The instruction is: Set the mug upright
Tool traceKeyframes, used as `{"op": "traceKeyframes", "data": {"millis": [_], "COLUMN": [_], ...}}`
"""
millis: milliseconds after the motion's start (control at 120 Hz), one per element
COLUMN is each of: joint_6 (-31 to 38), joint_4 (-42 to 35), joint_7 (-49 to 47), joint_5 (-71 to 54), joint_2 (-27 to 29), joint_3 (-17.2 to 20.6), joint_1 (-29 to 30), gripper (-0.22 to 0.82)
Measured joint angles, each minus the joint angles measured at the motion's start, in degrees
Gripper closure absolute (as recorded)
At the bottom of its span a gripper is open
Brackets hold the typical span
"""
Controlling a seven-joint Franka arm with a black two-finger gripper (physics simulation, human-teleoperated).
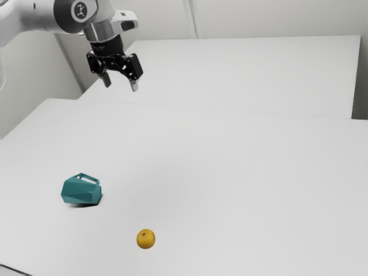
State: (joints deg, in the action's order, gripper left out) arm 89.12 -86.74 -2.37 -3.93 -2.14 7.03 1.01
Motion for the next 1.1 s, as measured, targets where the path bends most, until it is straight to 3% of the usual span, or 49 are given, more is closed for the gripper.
{"op": "traceKeyframes", "data": {"millis": [333, 617, 767, 1100], "joint_6": [-0.38, 0.86, 5.10, 9.46], "joint_4": [-0.94, -11.70, -19.03, -24.69], "joint_7": [-0.91, -2.58, 0.59, 11.79], "joint_5": [0.55, 6.55, 11.90, 22.90], "joint_2": [0.55, 4.79, 7.53, 7.84], "joint_3": [0.10, 0.00, -0.07, -0.51], "joint_1": [-0.64, 1.29, 7.74, 18.97], "gripper": [0.00, 0.00, 0.00, 0.00]}}
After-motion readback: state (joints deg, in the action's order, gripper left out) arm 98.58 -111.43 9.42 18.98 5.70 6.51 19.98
